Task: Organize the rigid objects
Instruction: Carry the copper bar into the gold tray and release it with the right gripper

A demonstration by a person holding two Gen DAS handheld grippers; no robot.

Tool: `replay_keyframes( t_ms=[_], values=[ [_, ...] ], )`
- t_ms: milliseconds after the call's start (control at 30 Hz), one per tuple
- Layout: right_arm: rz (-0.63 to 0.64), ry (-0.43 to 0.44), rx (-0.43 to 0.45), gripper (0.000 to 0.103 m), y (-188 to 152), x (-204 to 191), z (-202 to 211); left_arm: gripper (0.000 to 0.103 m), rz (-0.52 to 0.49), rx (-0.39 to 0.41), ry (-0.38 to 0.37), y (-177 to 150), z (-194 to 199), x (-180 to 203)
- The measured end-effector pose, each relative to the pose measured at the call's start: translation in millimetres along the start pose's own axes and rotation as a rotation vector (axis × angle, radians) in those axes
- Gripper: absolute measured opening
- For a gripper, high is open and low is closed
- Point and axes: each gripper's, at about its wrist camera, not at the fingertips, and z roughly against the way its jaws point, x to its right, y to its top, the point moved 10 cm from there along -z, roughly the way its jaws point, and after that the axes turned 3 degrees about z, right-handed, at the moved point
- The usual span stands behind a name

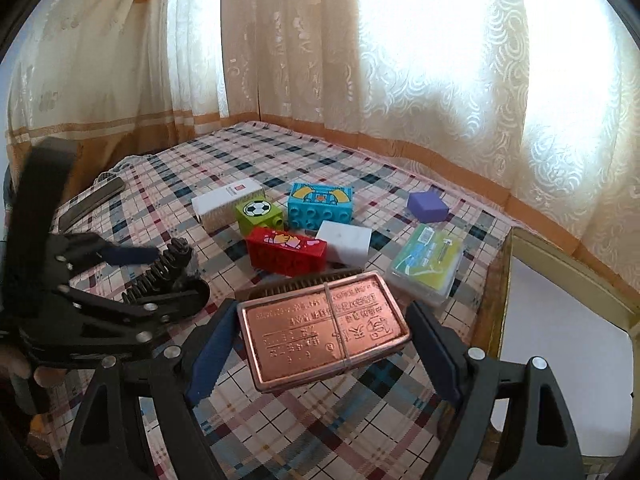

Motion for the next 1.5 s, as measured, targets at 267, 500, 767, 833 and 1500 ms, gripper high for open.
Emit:
replay_keyframes(
  t_ms=[267,500,767,833,1500],
  values=[
    [-0.035,-0.016,0.056,0.085,7,5,9,0.044,-0.027,0.028,0.001,0,3,11],
    [-0.112,-0.066,0.156,0.086,21,27,34,0.044,-0.023,0.131,0.020,24,31,20],
    [-0.233,-0.228,0.303,0.086,30,87,85,0.044,-0.077,0.269,0.010,68,58,65],
    [-0.251,-0.279,0.321,0.086,27,102,96,0.044,-0.099,0.299,-0.004,76,61,83],
    [-0.474,-0.726,0.171,0.086,-87,269,160,0.044,-0.230,0.298,-0.157,98,10,267]
  ],
)
